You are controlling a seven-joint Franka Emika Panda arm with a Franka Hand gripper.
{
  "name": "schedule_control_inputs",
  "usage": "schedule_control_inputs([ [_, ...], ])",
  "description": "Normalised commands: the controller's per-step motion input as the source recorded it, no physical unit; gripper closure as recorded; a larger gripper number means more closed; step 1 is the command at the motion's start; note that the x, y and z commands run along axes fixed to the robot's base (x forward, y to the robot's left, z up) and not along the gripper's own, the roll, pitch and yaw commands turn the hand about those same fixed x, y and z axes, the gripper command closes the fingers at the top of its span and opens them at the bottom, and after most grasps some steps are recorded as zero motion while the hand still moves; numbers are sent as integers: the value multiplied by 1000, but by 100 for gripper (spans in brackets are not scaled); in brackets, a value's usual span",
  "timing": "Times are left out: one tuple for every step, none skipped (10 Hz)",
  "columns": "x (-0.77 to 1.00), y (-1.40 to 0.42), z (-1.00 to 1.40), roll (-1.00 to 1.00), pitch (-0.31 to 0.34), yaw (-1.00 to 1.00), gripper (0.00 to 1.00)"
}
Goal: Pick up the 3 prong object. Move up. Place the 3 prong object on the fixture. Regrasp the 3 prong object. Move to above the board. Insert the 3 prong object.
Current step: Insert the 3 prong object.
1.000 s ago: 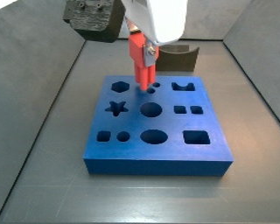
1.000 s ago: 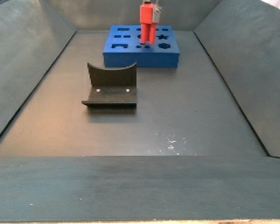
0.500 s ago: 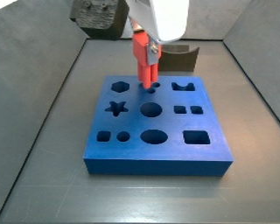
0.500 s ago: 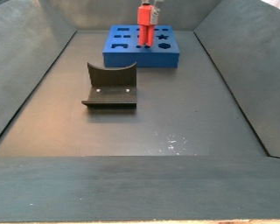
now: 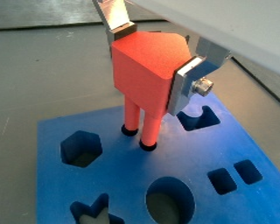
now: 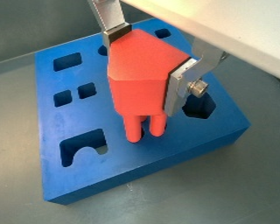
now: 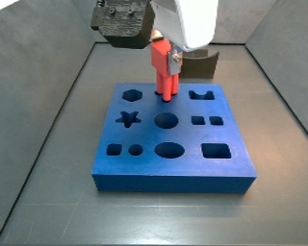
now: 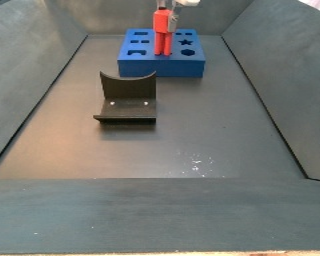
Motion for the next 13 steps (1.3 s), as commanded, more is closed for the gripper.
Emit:
schedule_control_inputs([
  [0,-186,-77,0,-209,26,100],
  [-46,0,-23,0,0,0,100],
  [-189,0,-117,0,54,23,100],
  [-223,0,-151,0,54,57,100],
  [-20,20,0,0,9,40,100],
  [0,0,-266,0,0,0,100],
  [0,0,-851,14,0,0,100],
  [126,0,-1000,29,0,0,100],
  [174,0,-1000,0,0,26,100],
  [83,0,-686,0,-9,34,100],
  [103,-31,-197,286,174,34,100],
  [-9,0,0,0,-57,0,100],
  [0,0,0,0,0,0,0],
])
